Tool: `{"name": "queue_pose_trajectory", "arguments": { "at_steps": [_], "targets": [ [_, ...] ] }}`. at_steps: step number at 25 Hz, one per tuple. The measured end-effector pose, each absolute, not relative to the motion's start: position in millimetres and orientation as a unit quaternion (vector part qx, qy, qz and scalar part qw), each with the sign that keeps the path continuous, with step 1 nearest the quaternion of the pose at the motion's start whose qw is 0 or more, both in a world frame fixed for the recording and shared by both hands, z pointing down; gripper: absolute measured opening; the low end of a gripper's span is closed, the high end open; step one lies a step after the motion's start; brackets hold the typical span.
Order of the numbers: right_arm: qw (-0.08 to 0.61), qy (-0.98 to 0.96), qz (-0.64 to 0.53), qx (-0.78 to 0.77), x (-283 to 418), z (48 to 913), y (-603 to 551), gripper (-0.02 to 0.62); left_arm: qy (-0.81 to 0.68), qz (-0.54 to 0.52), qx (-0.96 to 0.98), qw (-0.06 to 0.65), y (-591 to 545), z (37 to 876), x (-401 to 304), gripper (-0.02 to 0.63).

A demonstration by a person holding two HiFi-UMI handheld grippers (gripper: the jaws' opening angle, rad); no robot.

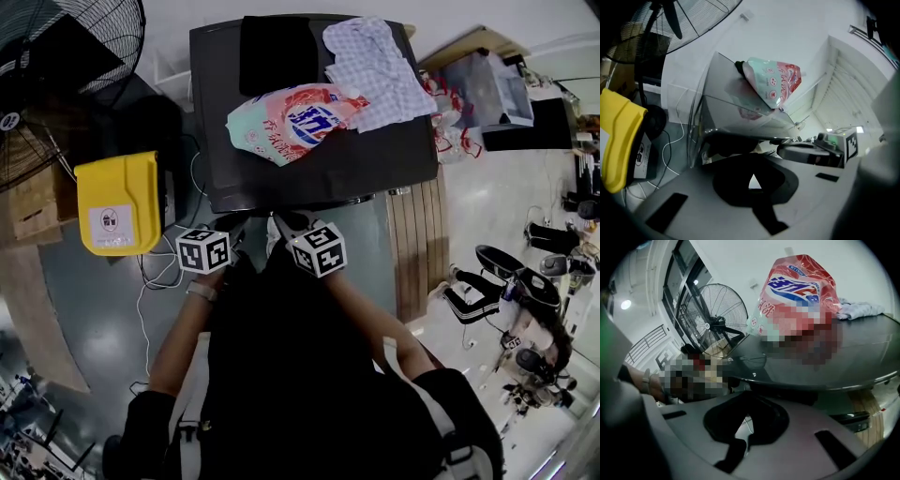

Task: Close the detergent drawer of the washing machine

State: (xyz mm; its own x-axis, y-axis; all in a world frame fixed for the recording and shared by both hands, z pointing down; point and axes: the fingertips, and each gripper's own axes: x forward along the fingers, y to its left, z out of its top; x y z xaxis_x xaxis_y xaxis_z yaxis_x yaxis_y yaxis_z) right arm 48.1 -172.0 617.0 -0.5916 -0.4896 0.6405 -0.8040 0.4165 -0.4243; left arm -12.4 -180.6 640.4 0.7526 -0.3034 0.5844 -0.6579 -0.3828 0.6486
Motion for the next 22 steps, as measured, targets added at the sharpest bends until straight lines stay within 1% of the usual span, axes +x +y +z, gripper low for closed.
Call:
{"name": "queue_pose_trajectory", "arguments": {
  "at_steps": [10, 22],
  "targets": [
    [0.213, -0.815, 0.364, 0.398, 48, 619, -174, 0.015, -0.298, 0.192, 0.810, 0.468, -181, 642, -12, 0.011],
    [0.200, -0.811, 0.345, 0.429, 57, 601, -169, 0.015, -0.319, 0.174, 0.824, 0.435, -182, 624, -21, 0.011]
  ]
}}
